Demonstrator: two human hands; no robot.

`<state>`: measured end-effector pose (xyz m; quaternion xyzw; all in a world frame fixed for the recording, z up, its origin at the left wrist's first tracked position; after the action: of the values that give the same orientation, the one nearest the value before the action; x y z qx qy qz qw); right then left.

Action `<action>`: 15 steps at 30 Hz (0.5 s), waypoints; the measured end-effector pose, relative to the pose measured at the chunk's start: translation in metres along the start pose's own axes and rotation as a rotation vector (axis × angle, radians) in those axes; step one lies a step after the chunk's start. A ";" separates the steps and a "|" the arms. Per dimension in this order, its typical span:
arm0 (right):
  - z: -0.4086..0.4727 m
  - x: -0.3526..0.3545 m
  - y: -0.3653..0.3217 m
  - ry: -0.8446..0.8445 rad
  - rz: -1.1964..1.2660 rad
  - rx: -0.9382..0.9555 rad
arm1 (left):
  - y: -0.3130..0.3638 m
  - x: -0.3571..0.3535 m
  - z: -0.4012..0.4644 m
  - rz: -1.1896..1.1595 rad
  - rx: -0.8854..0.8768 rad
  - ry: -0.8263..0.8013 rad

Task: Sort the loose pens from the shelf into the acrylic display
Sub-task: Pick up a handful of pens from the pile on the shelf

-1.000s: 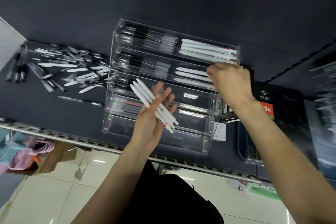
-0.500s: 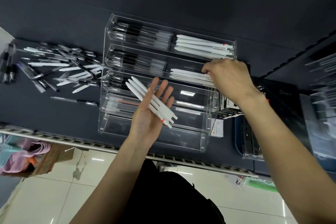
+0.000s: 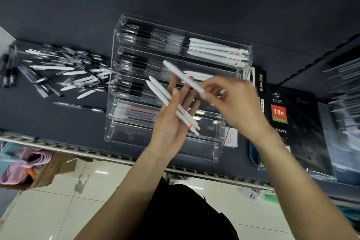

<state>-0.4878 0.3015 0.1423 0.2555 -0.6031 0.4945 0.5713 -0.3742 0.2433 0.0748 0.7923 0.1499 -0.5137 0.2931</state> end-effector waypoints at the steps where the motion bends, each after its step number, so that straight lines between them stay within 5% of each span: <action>1: 0.006 0.007 0.006 0.105 -0.122 0.011 | 0.001 0.004 -0.001 0.032 -0.019 0.015; 4: 0.026 0.013 0.023 0.274 -0.481 0.053 | 0.007 0.016 -0.003 0.058 -0.041 0.080; 10: 0.038 -0.022 0.037 0.106 -0.874 0.178 | 0.019 0.027 -0.010 0.018 -0.041 0.101; 15: 0.039 -0.031 0.039 0.133 -0.992 0.197 | 0.024 0.030 -0.012 0.007 -0.028 0.078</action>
<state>-0.5319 0.2741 0.1064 0.5318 -0.3221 0.2336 0.7476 -0.3397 0.2304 0.0583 0.8081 0.1656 -0.4791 0.2998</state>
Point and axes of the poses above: each hand's wrist, its own z-axis towards the middle knuckle, its own x-axis out of the back of the hand, y = z × x, the point moved 4 cm from there along z, towards the middle knuckle, and after that the axes turned 15 degrees about -z, right-handed, at the moved point
